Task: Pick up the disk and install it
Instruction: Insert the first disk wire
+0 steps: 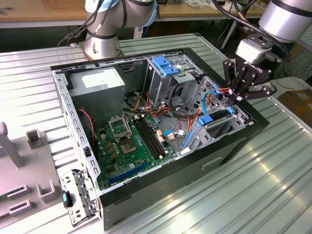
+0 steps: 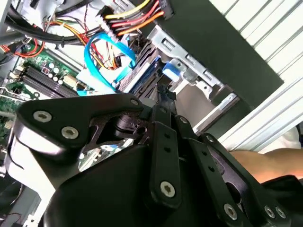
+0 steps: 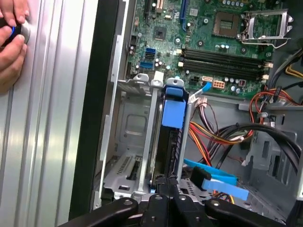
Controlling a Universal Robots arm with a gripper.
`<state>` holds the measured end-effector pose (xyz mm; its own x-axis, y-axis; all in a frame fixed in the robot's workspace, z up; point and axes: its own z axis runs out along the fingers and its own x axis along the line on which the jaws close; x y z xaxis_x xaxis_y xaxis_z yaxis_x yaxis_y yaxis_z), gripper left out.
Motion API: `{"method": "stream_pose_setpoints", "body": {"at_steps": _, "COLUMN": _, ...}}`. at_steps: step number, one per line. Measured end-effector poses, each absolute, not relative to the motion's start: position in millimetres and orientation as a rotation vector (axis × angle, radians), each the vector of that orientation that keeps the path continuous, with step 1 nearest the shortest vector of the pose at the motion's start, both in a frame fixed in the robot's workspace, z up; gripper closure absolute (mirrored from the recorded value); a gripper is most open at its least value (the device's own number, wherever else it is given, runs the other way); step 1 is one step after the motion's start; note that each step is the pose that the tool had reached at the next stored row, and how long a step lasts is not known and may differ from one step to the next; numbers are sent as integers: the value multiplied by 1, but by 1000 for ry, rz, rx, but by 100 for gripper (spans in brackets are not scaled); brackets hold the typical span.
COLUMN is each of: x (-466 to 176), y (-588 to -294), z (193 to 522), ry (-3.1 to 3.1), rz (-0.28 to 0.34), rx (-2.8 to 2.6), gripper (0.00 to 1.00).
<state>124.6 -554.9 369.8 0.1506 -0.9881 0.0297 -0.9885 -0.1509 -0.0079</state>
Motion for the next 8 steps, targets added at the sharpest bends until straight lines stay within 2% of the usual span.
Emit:
{"method": "stream_pose_setpoints", "body": {"at_steps": 5, "x": 130, "y": -555, "z": 370, "ry": -1959, "rz": 45, "rx": 2440, "gripper": 87}}
{"method": "stream_pose_setpoints", "body": {"at_steps": 6, "x": 131, "y": -555, "z": 369, "ry": -1936, "rz": 45, "rx": 2459, "gripper": 80}}
{"method": "stream_pose_setpoints", "body": {"at_steps": 7, "x": 133, "y": -555, "z": 369, "ry": -1914, "rz": 45, "rx": 2476, "gripper": 80}}
{"method": "stream_pose_setpoints", "body": {"at_steps": 8, "x": 136, "y": -555, "z": 369, "ry": -1886, "rz": 45, "rx": 2498, "gripper": 74}}
